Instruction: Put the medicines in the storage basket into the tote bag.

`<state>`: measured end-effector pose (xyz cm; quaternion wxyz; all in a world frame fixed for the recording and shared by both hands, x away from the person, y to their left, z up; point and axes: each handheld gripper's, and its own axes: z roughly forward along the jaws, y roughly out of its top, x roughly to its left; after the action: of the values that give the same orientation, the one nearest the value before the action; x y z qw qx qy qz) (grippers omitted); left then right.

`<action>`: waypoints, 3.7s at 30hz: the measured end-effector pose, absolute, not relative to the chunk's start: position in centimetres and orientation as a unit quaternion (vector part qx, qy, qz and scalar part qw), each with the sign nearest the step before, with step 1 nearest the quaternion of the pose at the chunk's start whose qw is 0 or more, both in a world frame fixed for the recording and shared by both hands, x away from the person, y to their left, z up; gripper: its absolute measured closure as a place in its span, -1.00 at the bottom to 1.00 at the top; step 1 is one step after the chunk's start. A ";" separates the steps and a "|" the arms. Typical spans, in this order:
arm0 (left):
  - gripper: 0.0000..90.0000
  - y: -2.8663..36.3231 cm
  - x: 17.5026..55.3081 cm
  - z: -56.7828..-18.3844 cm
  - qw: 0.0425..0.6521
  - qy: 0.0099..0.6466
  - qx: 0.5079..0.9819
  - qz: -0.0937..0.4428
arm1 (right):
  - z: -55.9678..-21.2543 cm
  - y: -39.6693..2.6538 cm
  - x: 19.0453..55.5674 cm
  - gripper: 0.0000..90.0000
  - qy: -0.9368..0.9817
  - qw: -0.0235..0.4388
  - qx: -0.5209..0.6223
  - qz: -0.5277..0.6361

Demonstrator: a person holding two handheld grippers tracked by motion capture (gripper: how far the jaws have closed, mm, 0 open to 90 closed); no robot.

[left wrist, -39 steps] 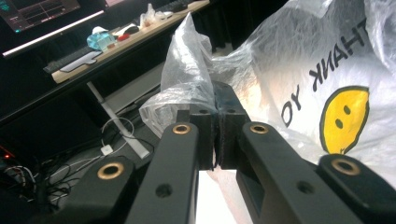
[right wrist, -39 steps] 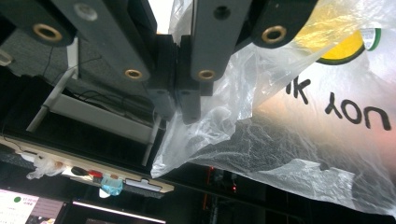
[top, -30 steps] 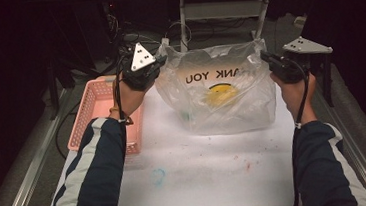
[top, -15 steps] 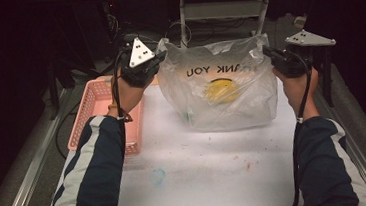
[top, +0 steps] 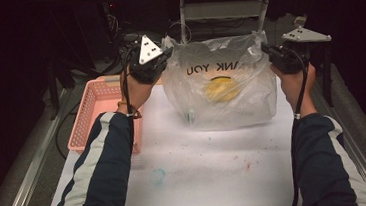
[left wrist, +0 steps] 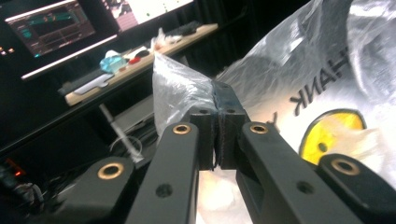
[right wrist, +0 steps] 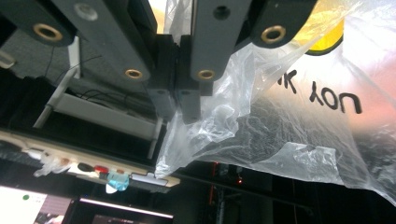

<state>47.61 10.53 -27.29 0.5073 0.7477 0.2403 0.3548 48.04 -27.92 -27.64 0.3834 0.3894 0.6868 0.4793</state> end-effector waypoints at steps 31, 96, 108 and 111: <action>-0.11 9.4 46.9 -25.8 0.528 0.267 0.717 0.368 | -25.1 -29.8 49.0 1.00 0.659 0.416 0.421 0.464; 0.12 8.2 45.6 -32.3 0.508 0.253 0.759 0.320 | -29.2 -28.2 42.6 -0.05 0.680 0.407 0.347 0.503; -0.44 10.6 41.7 -34.1 0.491 0.213 0.765 0.357 | -32.2 -27.5 39.4 -0.16 0.712 0.396 0.315 0.487; -0.51 11.3 40.5 -34.8 0.488 0.209 0.769 0.356 | -32.7 -27.2 38.6 -0.19 0.714 0.395 0.306 0.491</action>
<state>40.54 11.33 -34.83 0.4877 0.7692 0.2086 0.3565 38.56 -27.20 -32.75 0.3947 0.3065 0.7137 0.4909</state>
